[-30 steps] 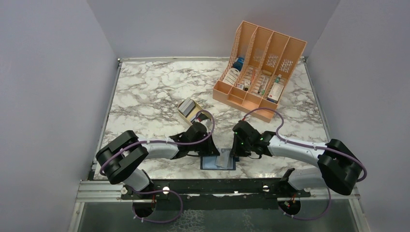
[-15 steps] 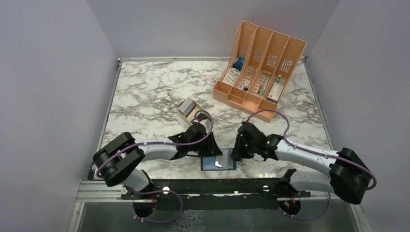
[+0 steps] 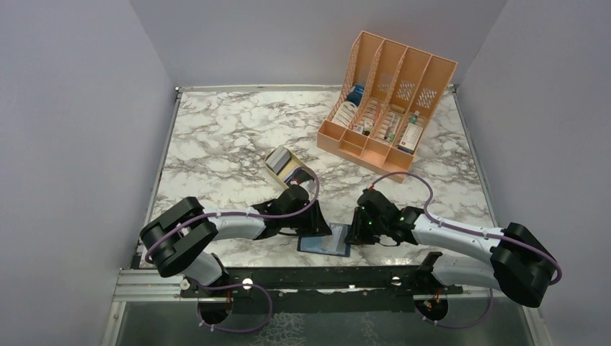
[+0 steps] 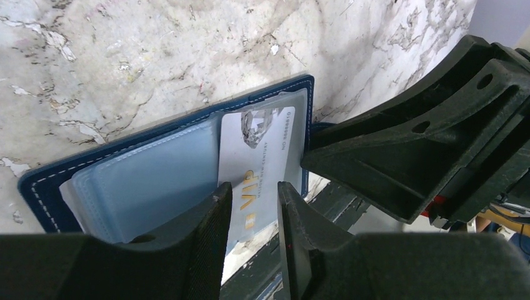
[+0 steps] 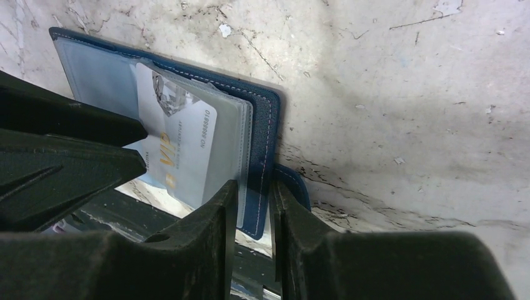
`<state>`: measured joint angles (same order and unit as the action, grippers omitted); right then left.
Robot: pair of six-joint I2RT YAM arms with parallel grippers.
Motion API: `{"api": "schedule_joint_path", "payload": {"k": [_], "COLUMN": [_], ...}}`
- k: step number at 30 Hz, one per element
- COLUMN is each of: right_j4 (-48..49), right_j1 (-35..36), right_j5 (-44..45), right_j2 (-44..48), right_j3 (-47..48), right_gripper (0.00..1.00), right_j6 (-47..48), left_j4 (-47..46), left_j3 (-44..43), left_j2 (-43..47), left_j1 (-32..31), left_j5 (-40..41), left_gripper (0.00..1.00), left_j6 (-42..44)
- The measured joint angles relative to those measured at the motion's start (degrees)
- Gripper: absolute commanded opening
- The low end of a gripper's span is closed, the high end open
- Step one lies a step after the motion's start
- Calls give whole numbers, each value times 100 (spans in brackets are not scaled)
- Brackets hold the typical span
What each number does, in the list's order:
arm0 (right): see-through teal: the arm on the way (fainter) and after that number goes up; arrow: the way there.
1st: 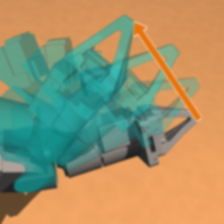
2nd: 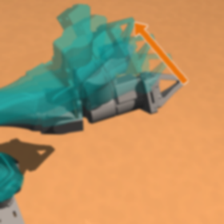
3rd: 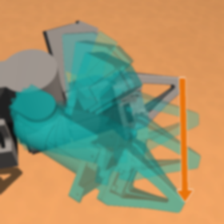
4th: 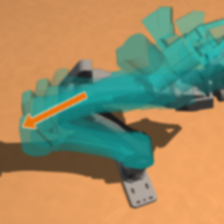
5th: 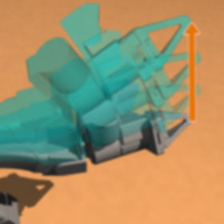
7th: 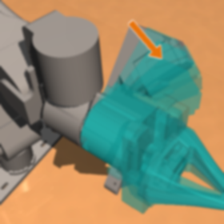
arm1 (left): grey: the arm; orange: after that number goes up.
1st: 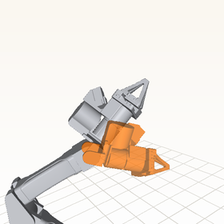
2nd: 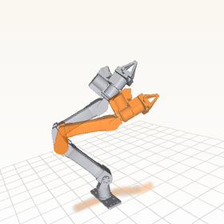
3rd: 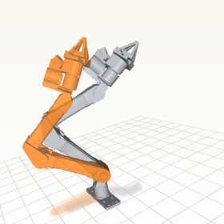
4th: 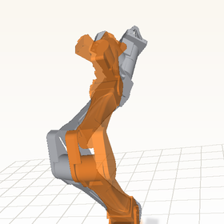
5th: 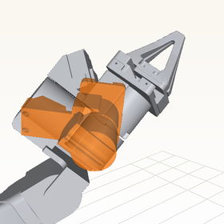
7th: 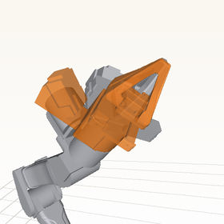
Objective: Put the credit cards into the card holder
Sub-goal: Insert the credit card into the card holder.
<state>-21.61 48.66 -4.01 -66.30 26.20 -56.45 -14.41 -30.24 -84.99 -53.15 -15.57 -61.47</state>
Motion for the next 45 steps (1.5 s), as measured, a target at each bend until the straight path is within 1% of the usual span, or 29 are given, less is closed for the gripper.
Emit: {"api": "schedule_joint_path", "payload": {"k": [5, 10, 14, 23, 33, 41, 45], "right_j4": [26, 33, 94, 168, 199, 214, 234], "right_j1": [0, 0, 0, 0, 0, 0, 0], "right_j5": [-13, -13, -15, -13, -13, -13, -13], "right_j2": [0, 0, 2, 48, 66, 107, 107], "right_j3": [-4, -9, -37, -96, -109, -151, -155], "right_gripper": [25, 25, 25, 25, 25, 24, 24], "right_j6": [-52, -59, -81, -136, -184, -188, -212], "left_j4": [68, 345, 385, 492, 409, 127, 94], "left_j3": [-11, -11, -11, -11, -11, 13, 4], "left_j2": [31, 393, 533, 391, 212, 2, -35], "left_j1": [-13, -13, -15, -24, -24, -31, -107], "left_j5": [-2, 114, 157, 155, 149, 57, 50], "left_gripper": [42, 48, 49, 50, 50, 39, 36], "left_j6": [13, 55, 68, 68, 31, -68, -83]}}
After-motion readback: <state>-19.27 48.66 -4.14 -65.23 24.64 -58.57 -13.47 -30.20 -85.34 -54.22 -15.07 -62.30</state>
